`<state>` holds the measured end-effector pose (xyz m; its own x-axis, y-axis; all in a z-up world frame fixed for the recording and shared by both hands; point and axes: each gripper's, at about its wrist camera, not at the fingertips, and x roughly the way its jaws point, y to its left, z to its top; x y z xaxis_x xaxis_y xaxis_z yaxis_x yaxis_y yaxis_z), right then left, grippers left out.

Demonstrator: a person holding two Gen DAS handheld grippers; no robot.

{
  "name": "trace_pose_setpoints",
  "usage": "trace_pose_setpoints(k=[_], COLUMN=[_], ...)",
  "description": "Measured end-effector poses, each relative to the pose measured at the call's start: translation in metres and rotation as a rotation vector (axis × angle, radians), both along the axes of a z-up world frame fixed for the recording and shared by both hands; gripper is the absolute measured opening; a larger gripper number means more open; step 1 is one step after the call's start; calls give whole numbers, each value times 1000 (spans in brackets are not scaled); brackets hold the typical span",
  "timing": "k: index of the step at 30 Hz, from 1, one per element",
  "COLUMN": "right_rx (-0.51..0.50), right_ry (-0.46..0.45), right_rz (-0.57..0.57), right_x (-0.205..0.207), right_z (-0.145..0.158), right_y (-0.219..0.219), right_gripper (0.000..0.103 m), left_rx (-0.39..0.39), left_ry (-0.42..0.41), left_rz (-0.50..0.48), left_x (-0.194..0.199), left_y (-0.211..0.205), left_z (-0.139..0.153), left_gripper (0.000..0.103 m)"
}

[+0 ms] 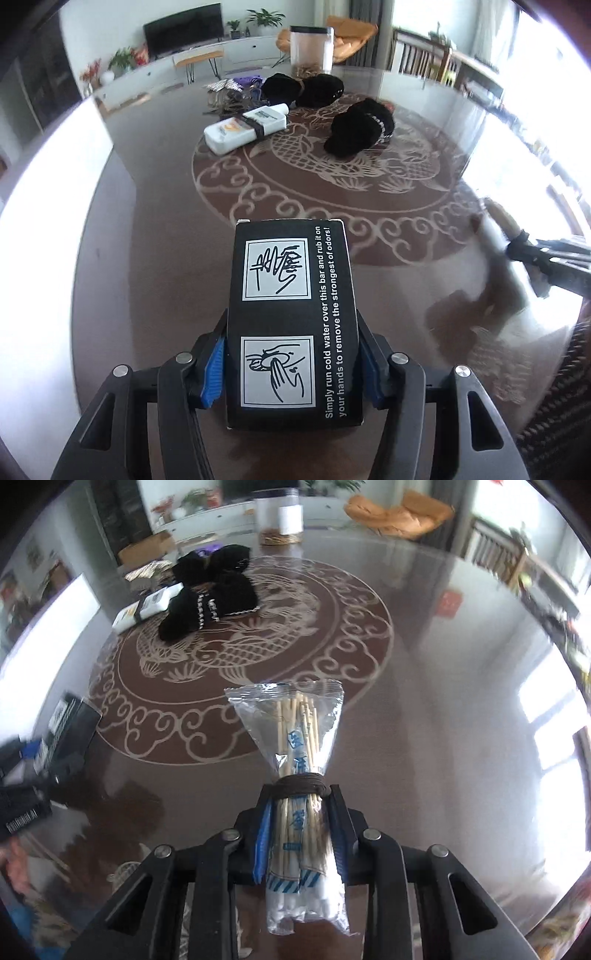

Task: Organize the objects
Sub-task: 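Carry the black box and swab bag into the cork-bottomed bin, open both tools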

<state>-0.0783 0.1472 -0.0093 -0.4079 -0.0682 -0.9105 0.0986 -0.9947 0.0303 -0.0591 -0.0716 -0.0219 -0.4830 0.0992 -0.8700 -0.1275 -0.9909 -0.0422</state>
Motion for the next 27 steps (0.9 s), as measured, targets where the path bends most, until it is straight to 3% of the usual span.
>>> trace_pose_setpoints(k=[3, 8, 11, 15, 19, 23, 24, 25, 27], right_rx=[-67, -162, -223, -358, -485, -497, -476, -458, -452], right_ry=[24, 94, 152, 216, 228, 168, 133, 62, -9], right_rz=[-2, 103, 198, 373, 591, 749, 773, 800, 811], right_x=[17, 36, 36, 37, 50, 63, 65, 64, 63], right_z=[10, 49, 82, 131, 167, 162, 153, 136, 118], right_y=[-2, -53, -103, -191, -296, -387, -405, -425, -439], right_gripper=[28, 28, 28, 28, 28, 29, 32, 44, 57], left_rx=[78, 167, 164, 73, -16, -89, -106, -103, -58], left_ry=[59, 193, 297, 373, 322, 188, 168, 160, 171], left_rz=[23, 86, 182, 389, 591, 687, 710, 723, 741], left_x=[27, 69, 95, 126, 147, 147, 148, 148, 151], left_y=[-11, -46, -95, -178, -257, -302, -307, -310, -313], left_z=[18, 77, 122, 158, 150, 111, 104, 99, 97], left_gripper=[58, 58, 58, 58, 58, 59, 59, 61, 74])
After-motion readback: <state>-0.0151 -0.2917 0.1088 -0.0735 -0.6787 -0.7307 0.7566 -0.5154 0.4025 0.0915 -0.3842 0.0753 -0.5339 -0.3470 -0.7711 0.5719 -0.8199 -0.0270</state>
